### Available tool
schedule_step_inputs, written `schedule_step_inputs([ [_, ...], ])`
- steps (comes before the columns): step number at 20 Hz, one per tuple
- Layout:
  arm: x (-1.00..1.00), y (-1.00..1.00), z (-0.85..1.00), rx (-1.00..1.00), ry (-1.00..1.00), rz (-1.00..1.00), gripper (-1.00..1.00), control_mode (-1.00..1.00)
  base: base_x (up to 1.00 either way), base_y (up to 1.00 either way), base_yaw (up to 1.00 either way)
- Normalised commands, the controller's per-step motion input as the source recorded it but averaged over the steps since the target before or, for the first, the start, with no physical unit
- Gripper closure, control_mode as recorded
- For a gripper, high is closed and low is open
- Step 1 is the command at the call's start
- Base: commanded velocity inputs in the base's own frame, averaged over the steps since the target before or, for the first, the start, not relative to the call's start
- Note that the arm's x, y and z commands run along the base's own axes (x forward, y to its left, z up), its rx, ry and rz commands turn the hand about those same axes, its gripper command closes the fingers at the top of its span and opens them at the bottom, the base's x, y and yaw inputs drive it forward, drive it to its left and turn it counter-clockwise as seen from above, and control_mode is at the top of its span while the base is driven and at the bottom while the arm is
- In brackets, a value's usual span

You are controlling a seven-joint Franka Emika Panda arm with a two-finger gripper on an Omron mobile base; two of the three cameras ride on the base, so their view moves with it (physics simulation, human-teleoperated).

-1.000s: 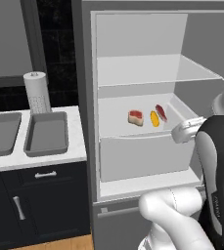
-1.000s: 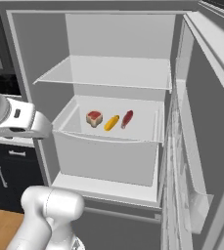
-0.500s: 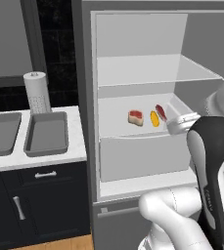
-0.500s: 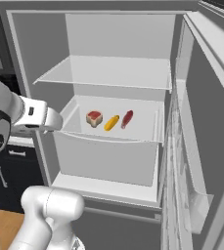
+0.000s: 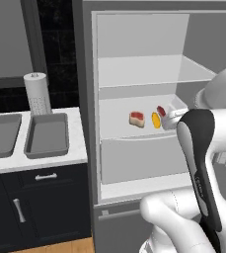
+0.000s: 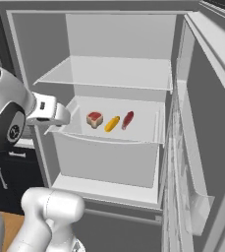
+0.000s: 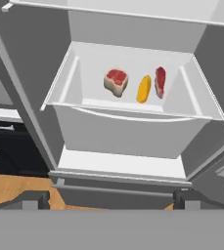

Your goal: Place one corn and one steak in each tupperware on the nearby counter, to pack two identical lunches.

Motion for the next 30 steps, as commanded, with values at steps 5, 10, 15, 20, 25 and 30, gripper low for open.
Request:
schedule_step_inputs([
  [5,0.12,0.00,-0.26,0.00,0.00,0.00,-1.00,-1.00,0.00,0.00,0.00],
  [10,0.08,0.00,-0.24,0.00,0.00,0.00,-1.00,-1.00,0.00,0.00,0.00],
  [15,0.22,0.00,0.00,0.00,0.01,0.00,-1.00,-1.00,0.00,0.00,0.00],
  [20,0.27,0.00,0.00,0.00,0.02,0.00,-1.00,-1.00,0.00,0.00,0.00],
  [25,0.22,0.00,-0.02,0.00,0.03,0.00,-1.00,-1.00,0.00,0.00,0.00],
  [30,0.26,0.00,-0.09,0.00,0.00,0.00,-1.00,-1.00,0.00,0.00,0.00],
])
